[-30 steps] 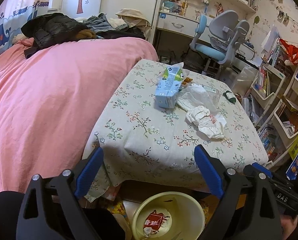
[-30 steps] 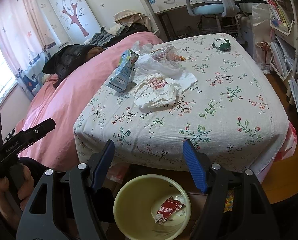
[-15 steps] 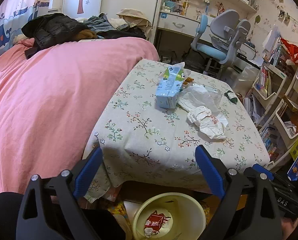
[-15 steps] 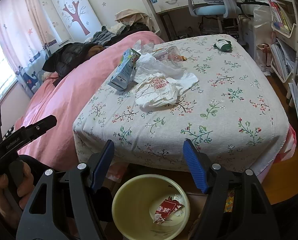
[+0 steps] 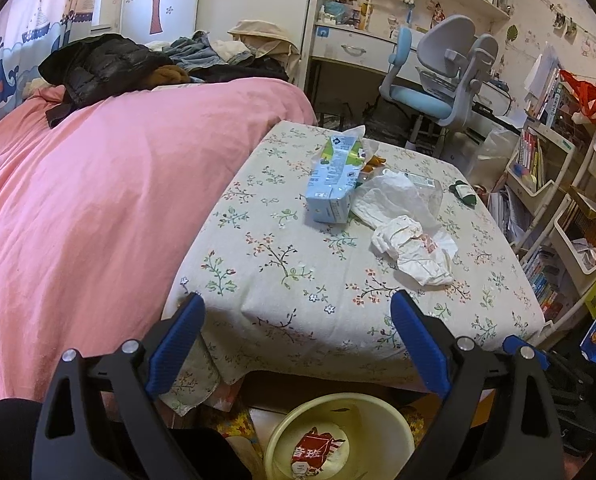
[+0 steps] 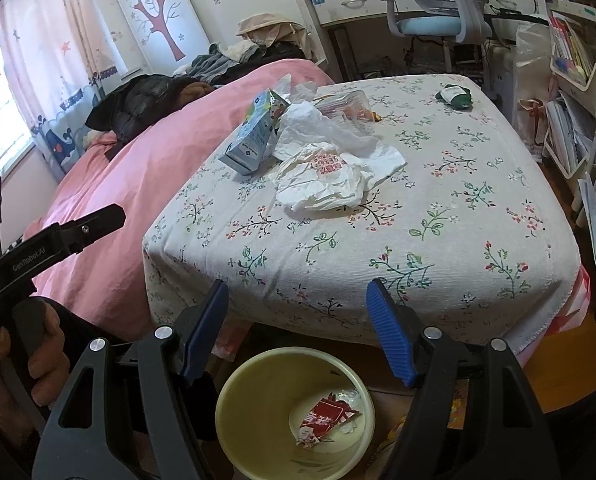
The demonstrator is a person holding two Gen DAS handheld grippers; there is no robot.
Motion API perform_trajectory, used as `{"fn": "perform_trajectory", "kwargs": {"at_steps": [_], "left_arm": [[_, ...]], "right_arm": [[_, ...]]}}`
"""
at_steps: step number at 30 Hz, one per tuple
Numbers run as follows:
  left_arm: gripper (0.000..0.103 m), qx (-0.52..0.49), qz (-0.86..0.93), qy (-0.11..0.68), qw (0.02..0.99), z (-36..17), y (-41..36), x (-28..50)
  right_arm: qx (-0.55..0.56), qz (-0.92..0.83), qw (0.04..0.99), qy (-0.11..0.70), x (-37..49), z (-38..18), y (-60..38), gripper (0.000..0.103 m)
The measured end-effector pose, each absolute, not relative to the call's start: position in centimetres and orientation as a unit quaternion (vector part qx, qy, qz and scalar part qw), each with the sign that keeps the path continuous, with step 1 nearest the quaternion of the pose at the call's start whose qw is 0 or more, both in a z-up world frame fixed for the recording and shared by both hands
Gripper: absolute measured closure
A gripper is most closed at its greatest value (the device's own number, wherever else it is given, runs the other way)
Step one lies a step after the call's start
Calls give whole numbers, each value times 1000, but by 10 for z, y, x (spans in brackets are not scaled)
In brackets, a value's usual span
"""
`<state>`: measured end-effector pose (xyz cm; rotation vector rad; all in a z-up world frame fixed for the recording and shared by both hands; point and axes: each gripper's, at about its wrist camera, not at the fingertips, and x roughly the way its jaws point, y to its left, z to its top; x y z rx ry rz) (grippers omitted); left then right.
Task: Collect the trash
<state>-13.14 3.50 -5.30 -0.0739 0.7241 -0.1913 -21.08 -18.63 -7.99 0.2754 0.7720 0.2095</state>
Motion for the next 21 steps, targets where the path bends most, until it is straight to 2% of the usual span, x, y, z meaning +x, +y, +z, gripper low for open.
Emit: {"fn": "perform_trajectory", "kwargs": {"at_steps": [21], "left_arm": [[11, -46, -94, 344, 933, -47, 32, -123]], "right_arm": [[120, 103, 913, 377, -209, -80, -182, 35]]}}
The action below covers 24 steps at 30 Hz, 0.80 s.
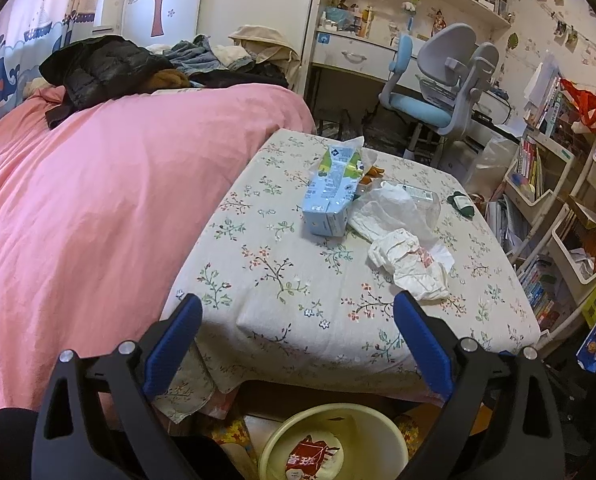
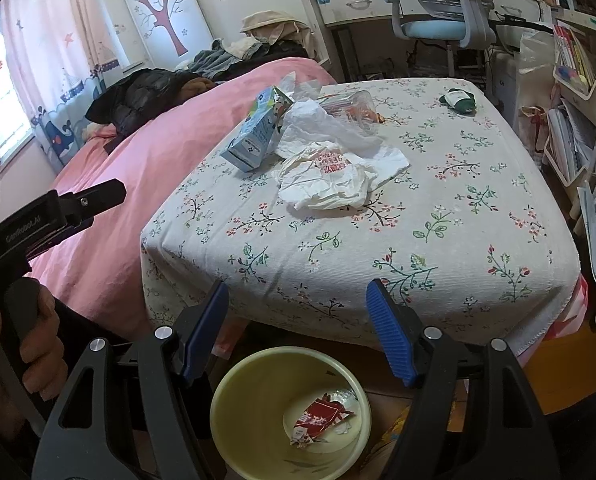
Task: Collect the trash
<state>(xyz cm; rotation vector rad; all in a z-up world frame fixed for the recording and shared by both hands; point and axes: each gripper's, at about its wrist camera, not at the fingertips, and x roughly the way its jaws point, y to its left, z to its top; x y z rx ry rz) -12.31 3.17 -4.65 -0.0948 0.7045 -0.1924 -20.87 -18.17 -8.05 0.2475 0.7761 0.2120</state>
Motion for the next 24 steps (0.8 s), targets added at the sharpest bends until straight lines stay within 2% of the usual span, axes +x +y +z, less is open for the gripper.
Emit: {"fn": "perform_trajectory", "kwargs": {"at_steps": [17, 24], "left_arm": [[11, -61, -93, 348, 931, -44, 32, -114], [11, -114, -72, 343, 930, -34, 62, -97]], "right_arm": [[119, 105, 912, 378, -209, -81, -180, 35], [116, 112, 917, 365, -203, -71, -182, 35]]}}
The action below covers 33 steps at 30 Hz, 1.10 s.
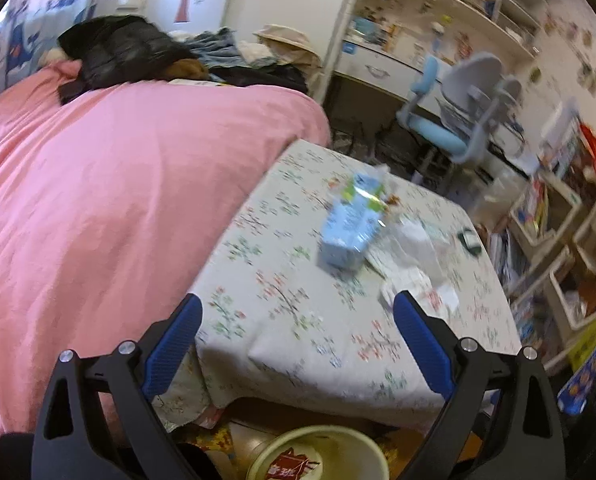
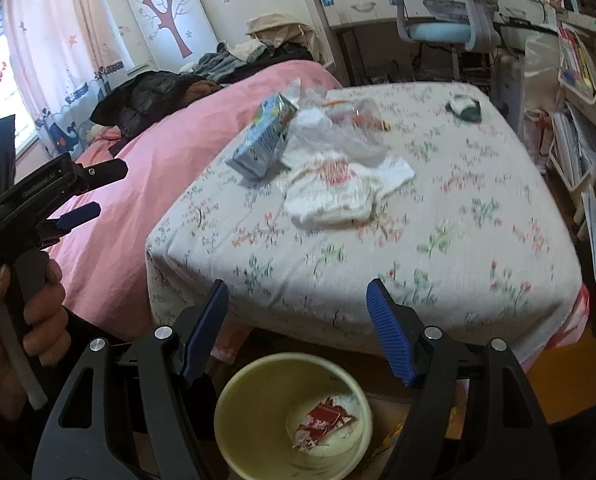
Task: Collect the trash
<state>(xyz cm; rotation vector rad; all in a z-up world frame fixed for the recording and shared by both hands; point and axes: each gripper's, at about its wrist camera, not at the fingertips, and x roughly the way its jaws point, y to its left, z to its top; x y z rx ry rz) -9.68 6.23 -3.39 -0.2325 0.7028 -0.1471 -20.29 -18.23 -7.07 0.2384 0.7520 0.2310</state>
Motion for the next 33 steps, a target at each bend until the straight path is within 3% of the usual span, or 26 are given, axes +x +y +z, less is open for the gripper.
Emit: {"fn": "perform_trajectory", "kwargs": {"at_steps": [11, 33], "left_arm": [[11, -102, -55, 339, 934, -25, 69, -64], [11, 50, -140, 380, 913, -53, -21, 26]], "right_arm": [[78, 114, 931, 338, -160, -35, -213, 34], [28, 145, 899, 412, -68, -85, -173, 30]]}}
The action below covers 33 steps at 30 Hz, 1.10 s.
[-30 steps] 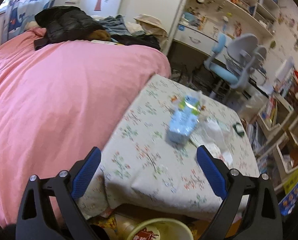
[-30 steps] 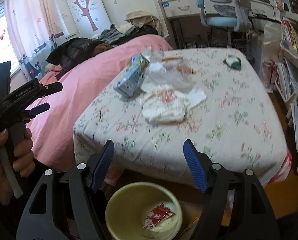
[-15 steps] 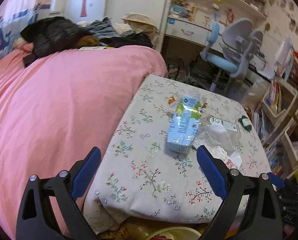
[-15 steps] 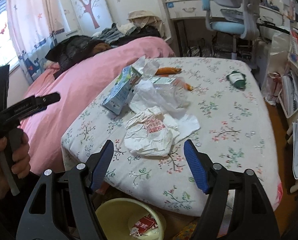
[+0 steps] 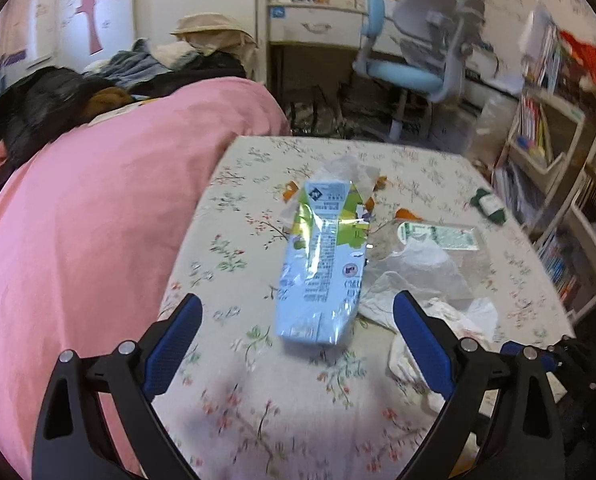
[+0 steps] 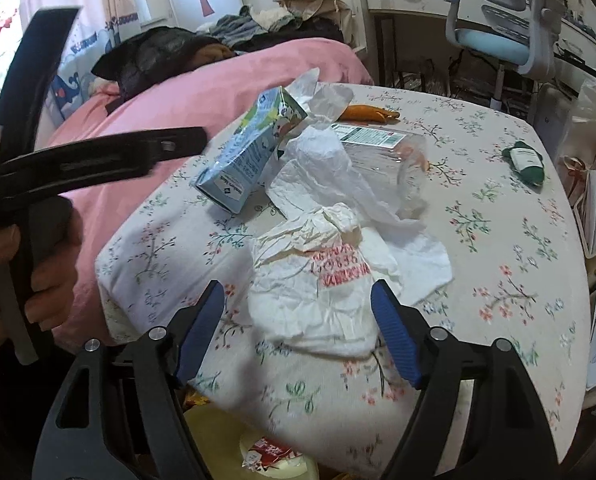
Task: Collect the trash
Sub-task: 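Grasp the white tissue bag with the right gripper while the left approaches the blue carton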
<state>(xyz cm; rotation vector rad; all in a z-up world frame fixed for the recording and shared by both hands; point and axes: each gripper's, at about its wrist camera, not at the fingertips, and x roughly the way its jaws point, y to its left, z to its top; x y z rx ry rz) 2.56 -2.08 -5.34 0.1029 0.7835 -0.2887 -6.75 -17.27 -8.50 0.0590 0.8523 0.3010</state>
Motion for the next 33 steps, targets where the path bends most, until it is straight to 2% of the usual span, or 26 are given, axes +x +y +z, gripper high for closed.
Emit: {"fn": "perform_trajectory", "kwargs": {"at_steps": [11, 12, 15, 18, 20, 26, 28, 33], "left_arm": [[11, 41, -152, 426, 891, -73, -33, 57], [11, 39, -150, 431, 889, -75, -31, 59], [11, 22, -140, 450, 882, -77, -21, 65], [12, -18, -135, 464, 876, -78, -7, 72], [18, -34, -133, 468, 873, -79, -1, 74], [37, -45, -137, 473, 869, -82, 1, 76], [53, -42, -139, 475, 868, -84, 0, 77], [53, -53, -145, 473, 867, -83, 4, 81]], "right_arm": [[22, 135, 891, 432, -23, -109, -163, 31], [22, 136, 892, 431, -22, -109, -163, 34], [16, 151, 893, 423, -24, -105, -159, 56], [6, 164, 898, 409, -30, -97, -157, 73], [3, 168, 900, 402, -34, -93, -157, 78], [42, 178, 908, 376, -44, -78, -173, 80], [60, 177, 910, 369, -46, -73, -181, 80], [104, 173, 911, 359, -47, -70, -198, 80]]}}
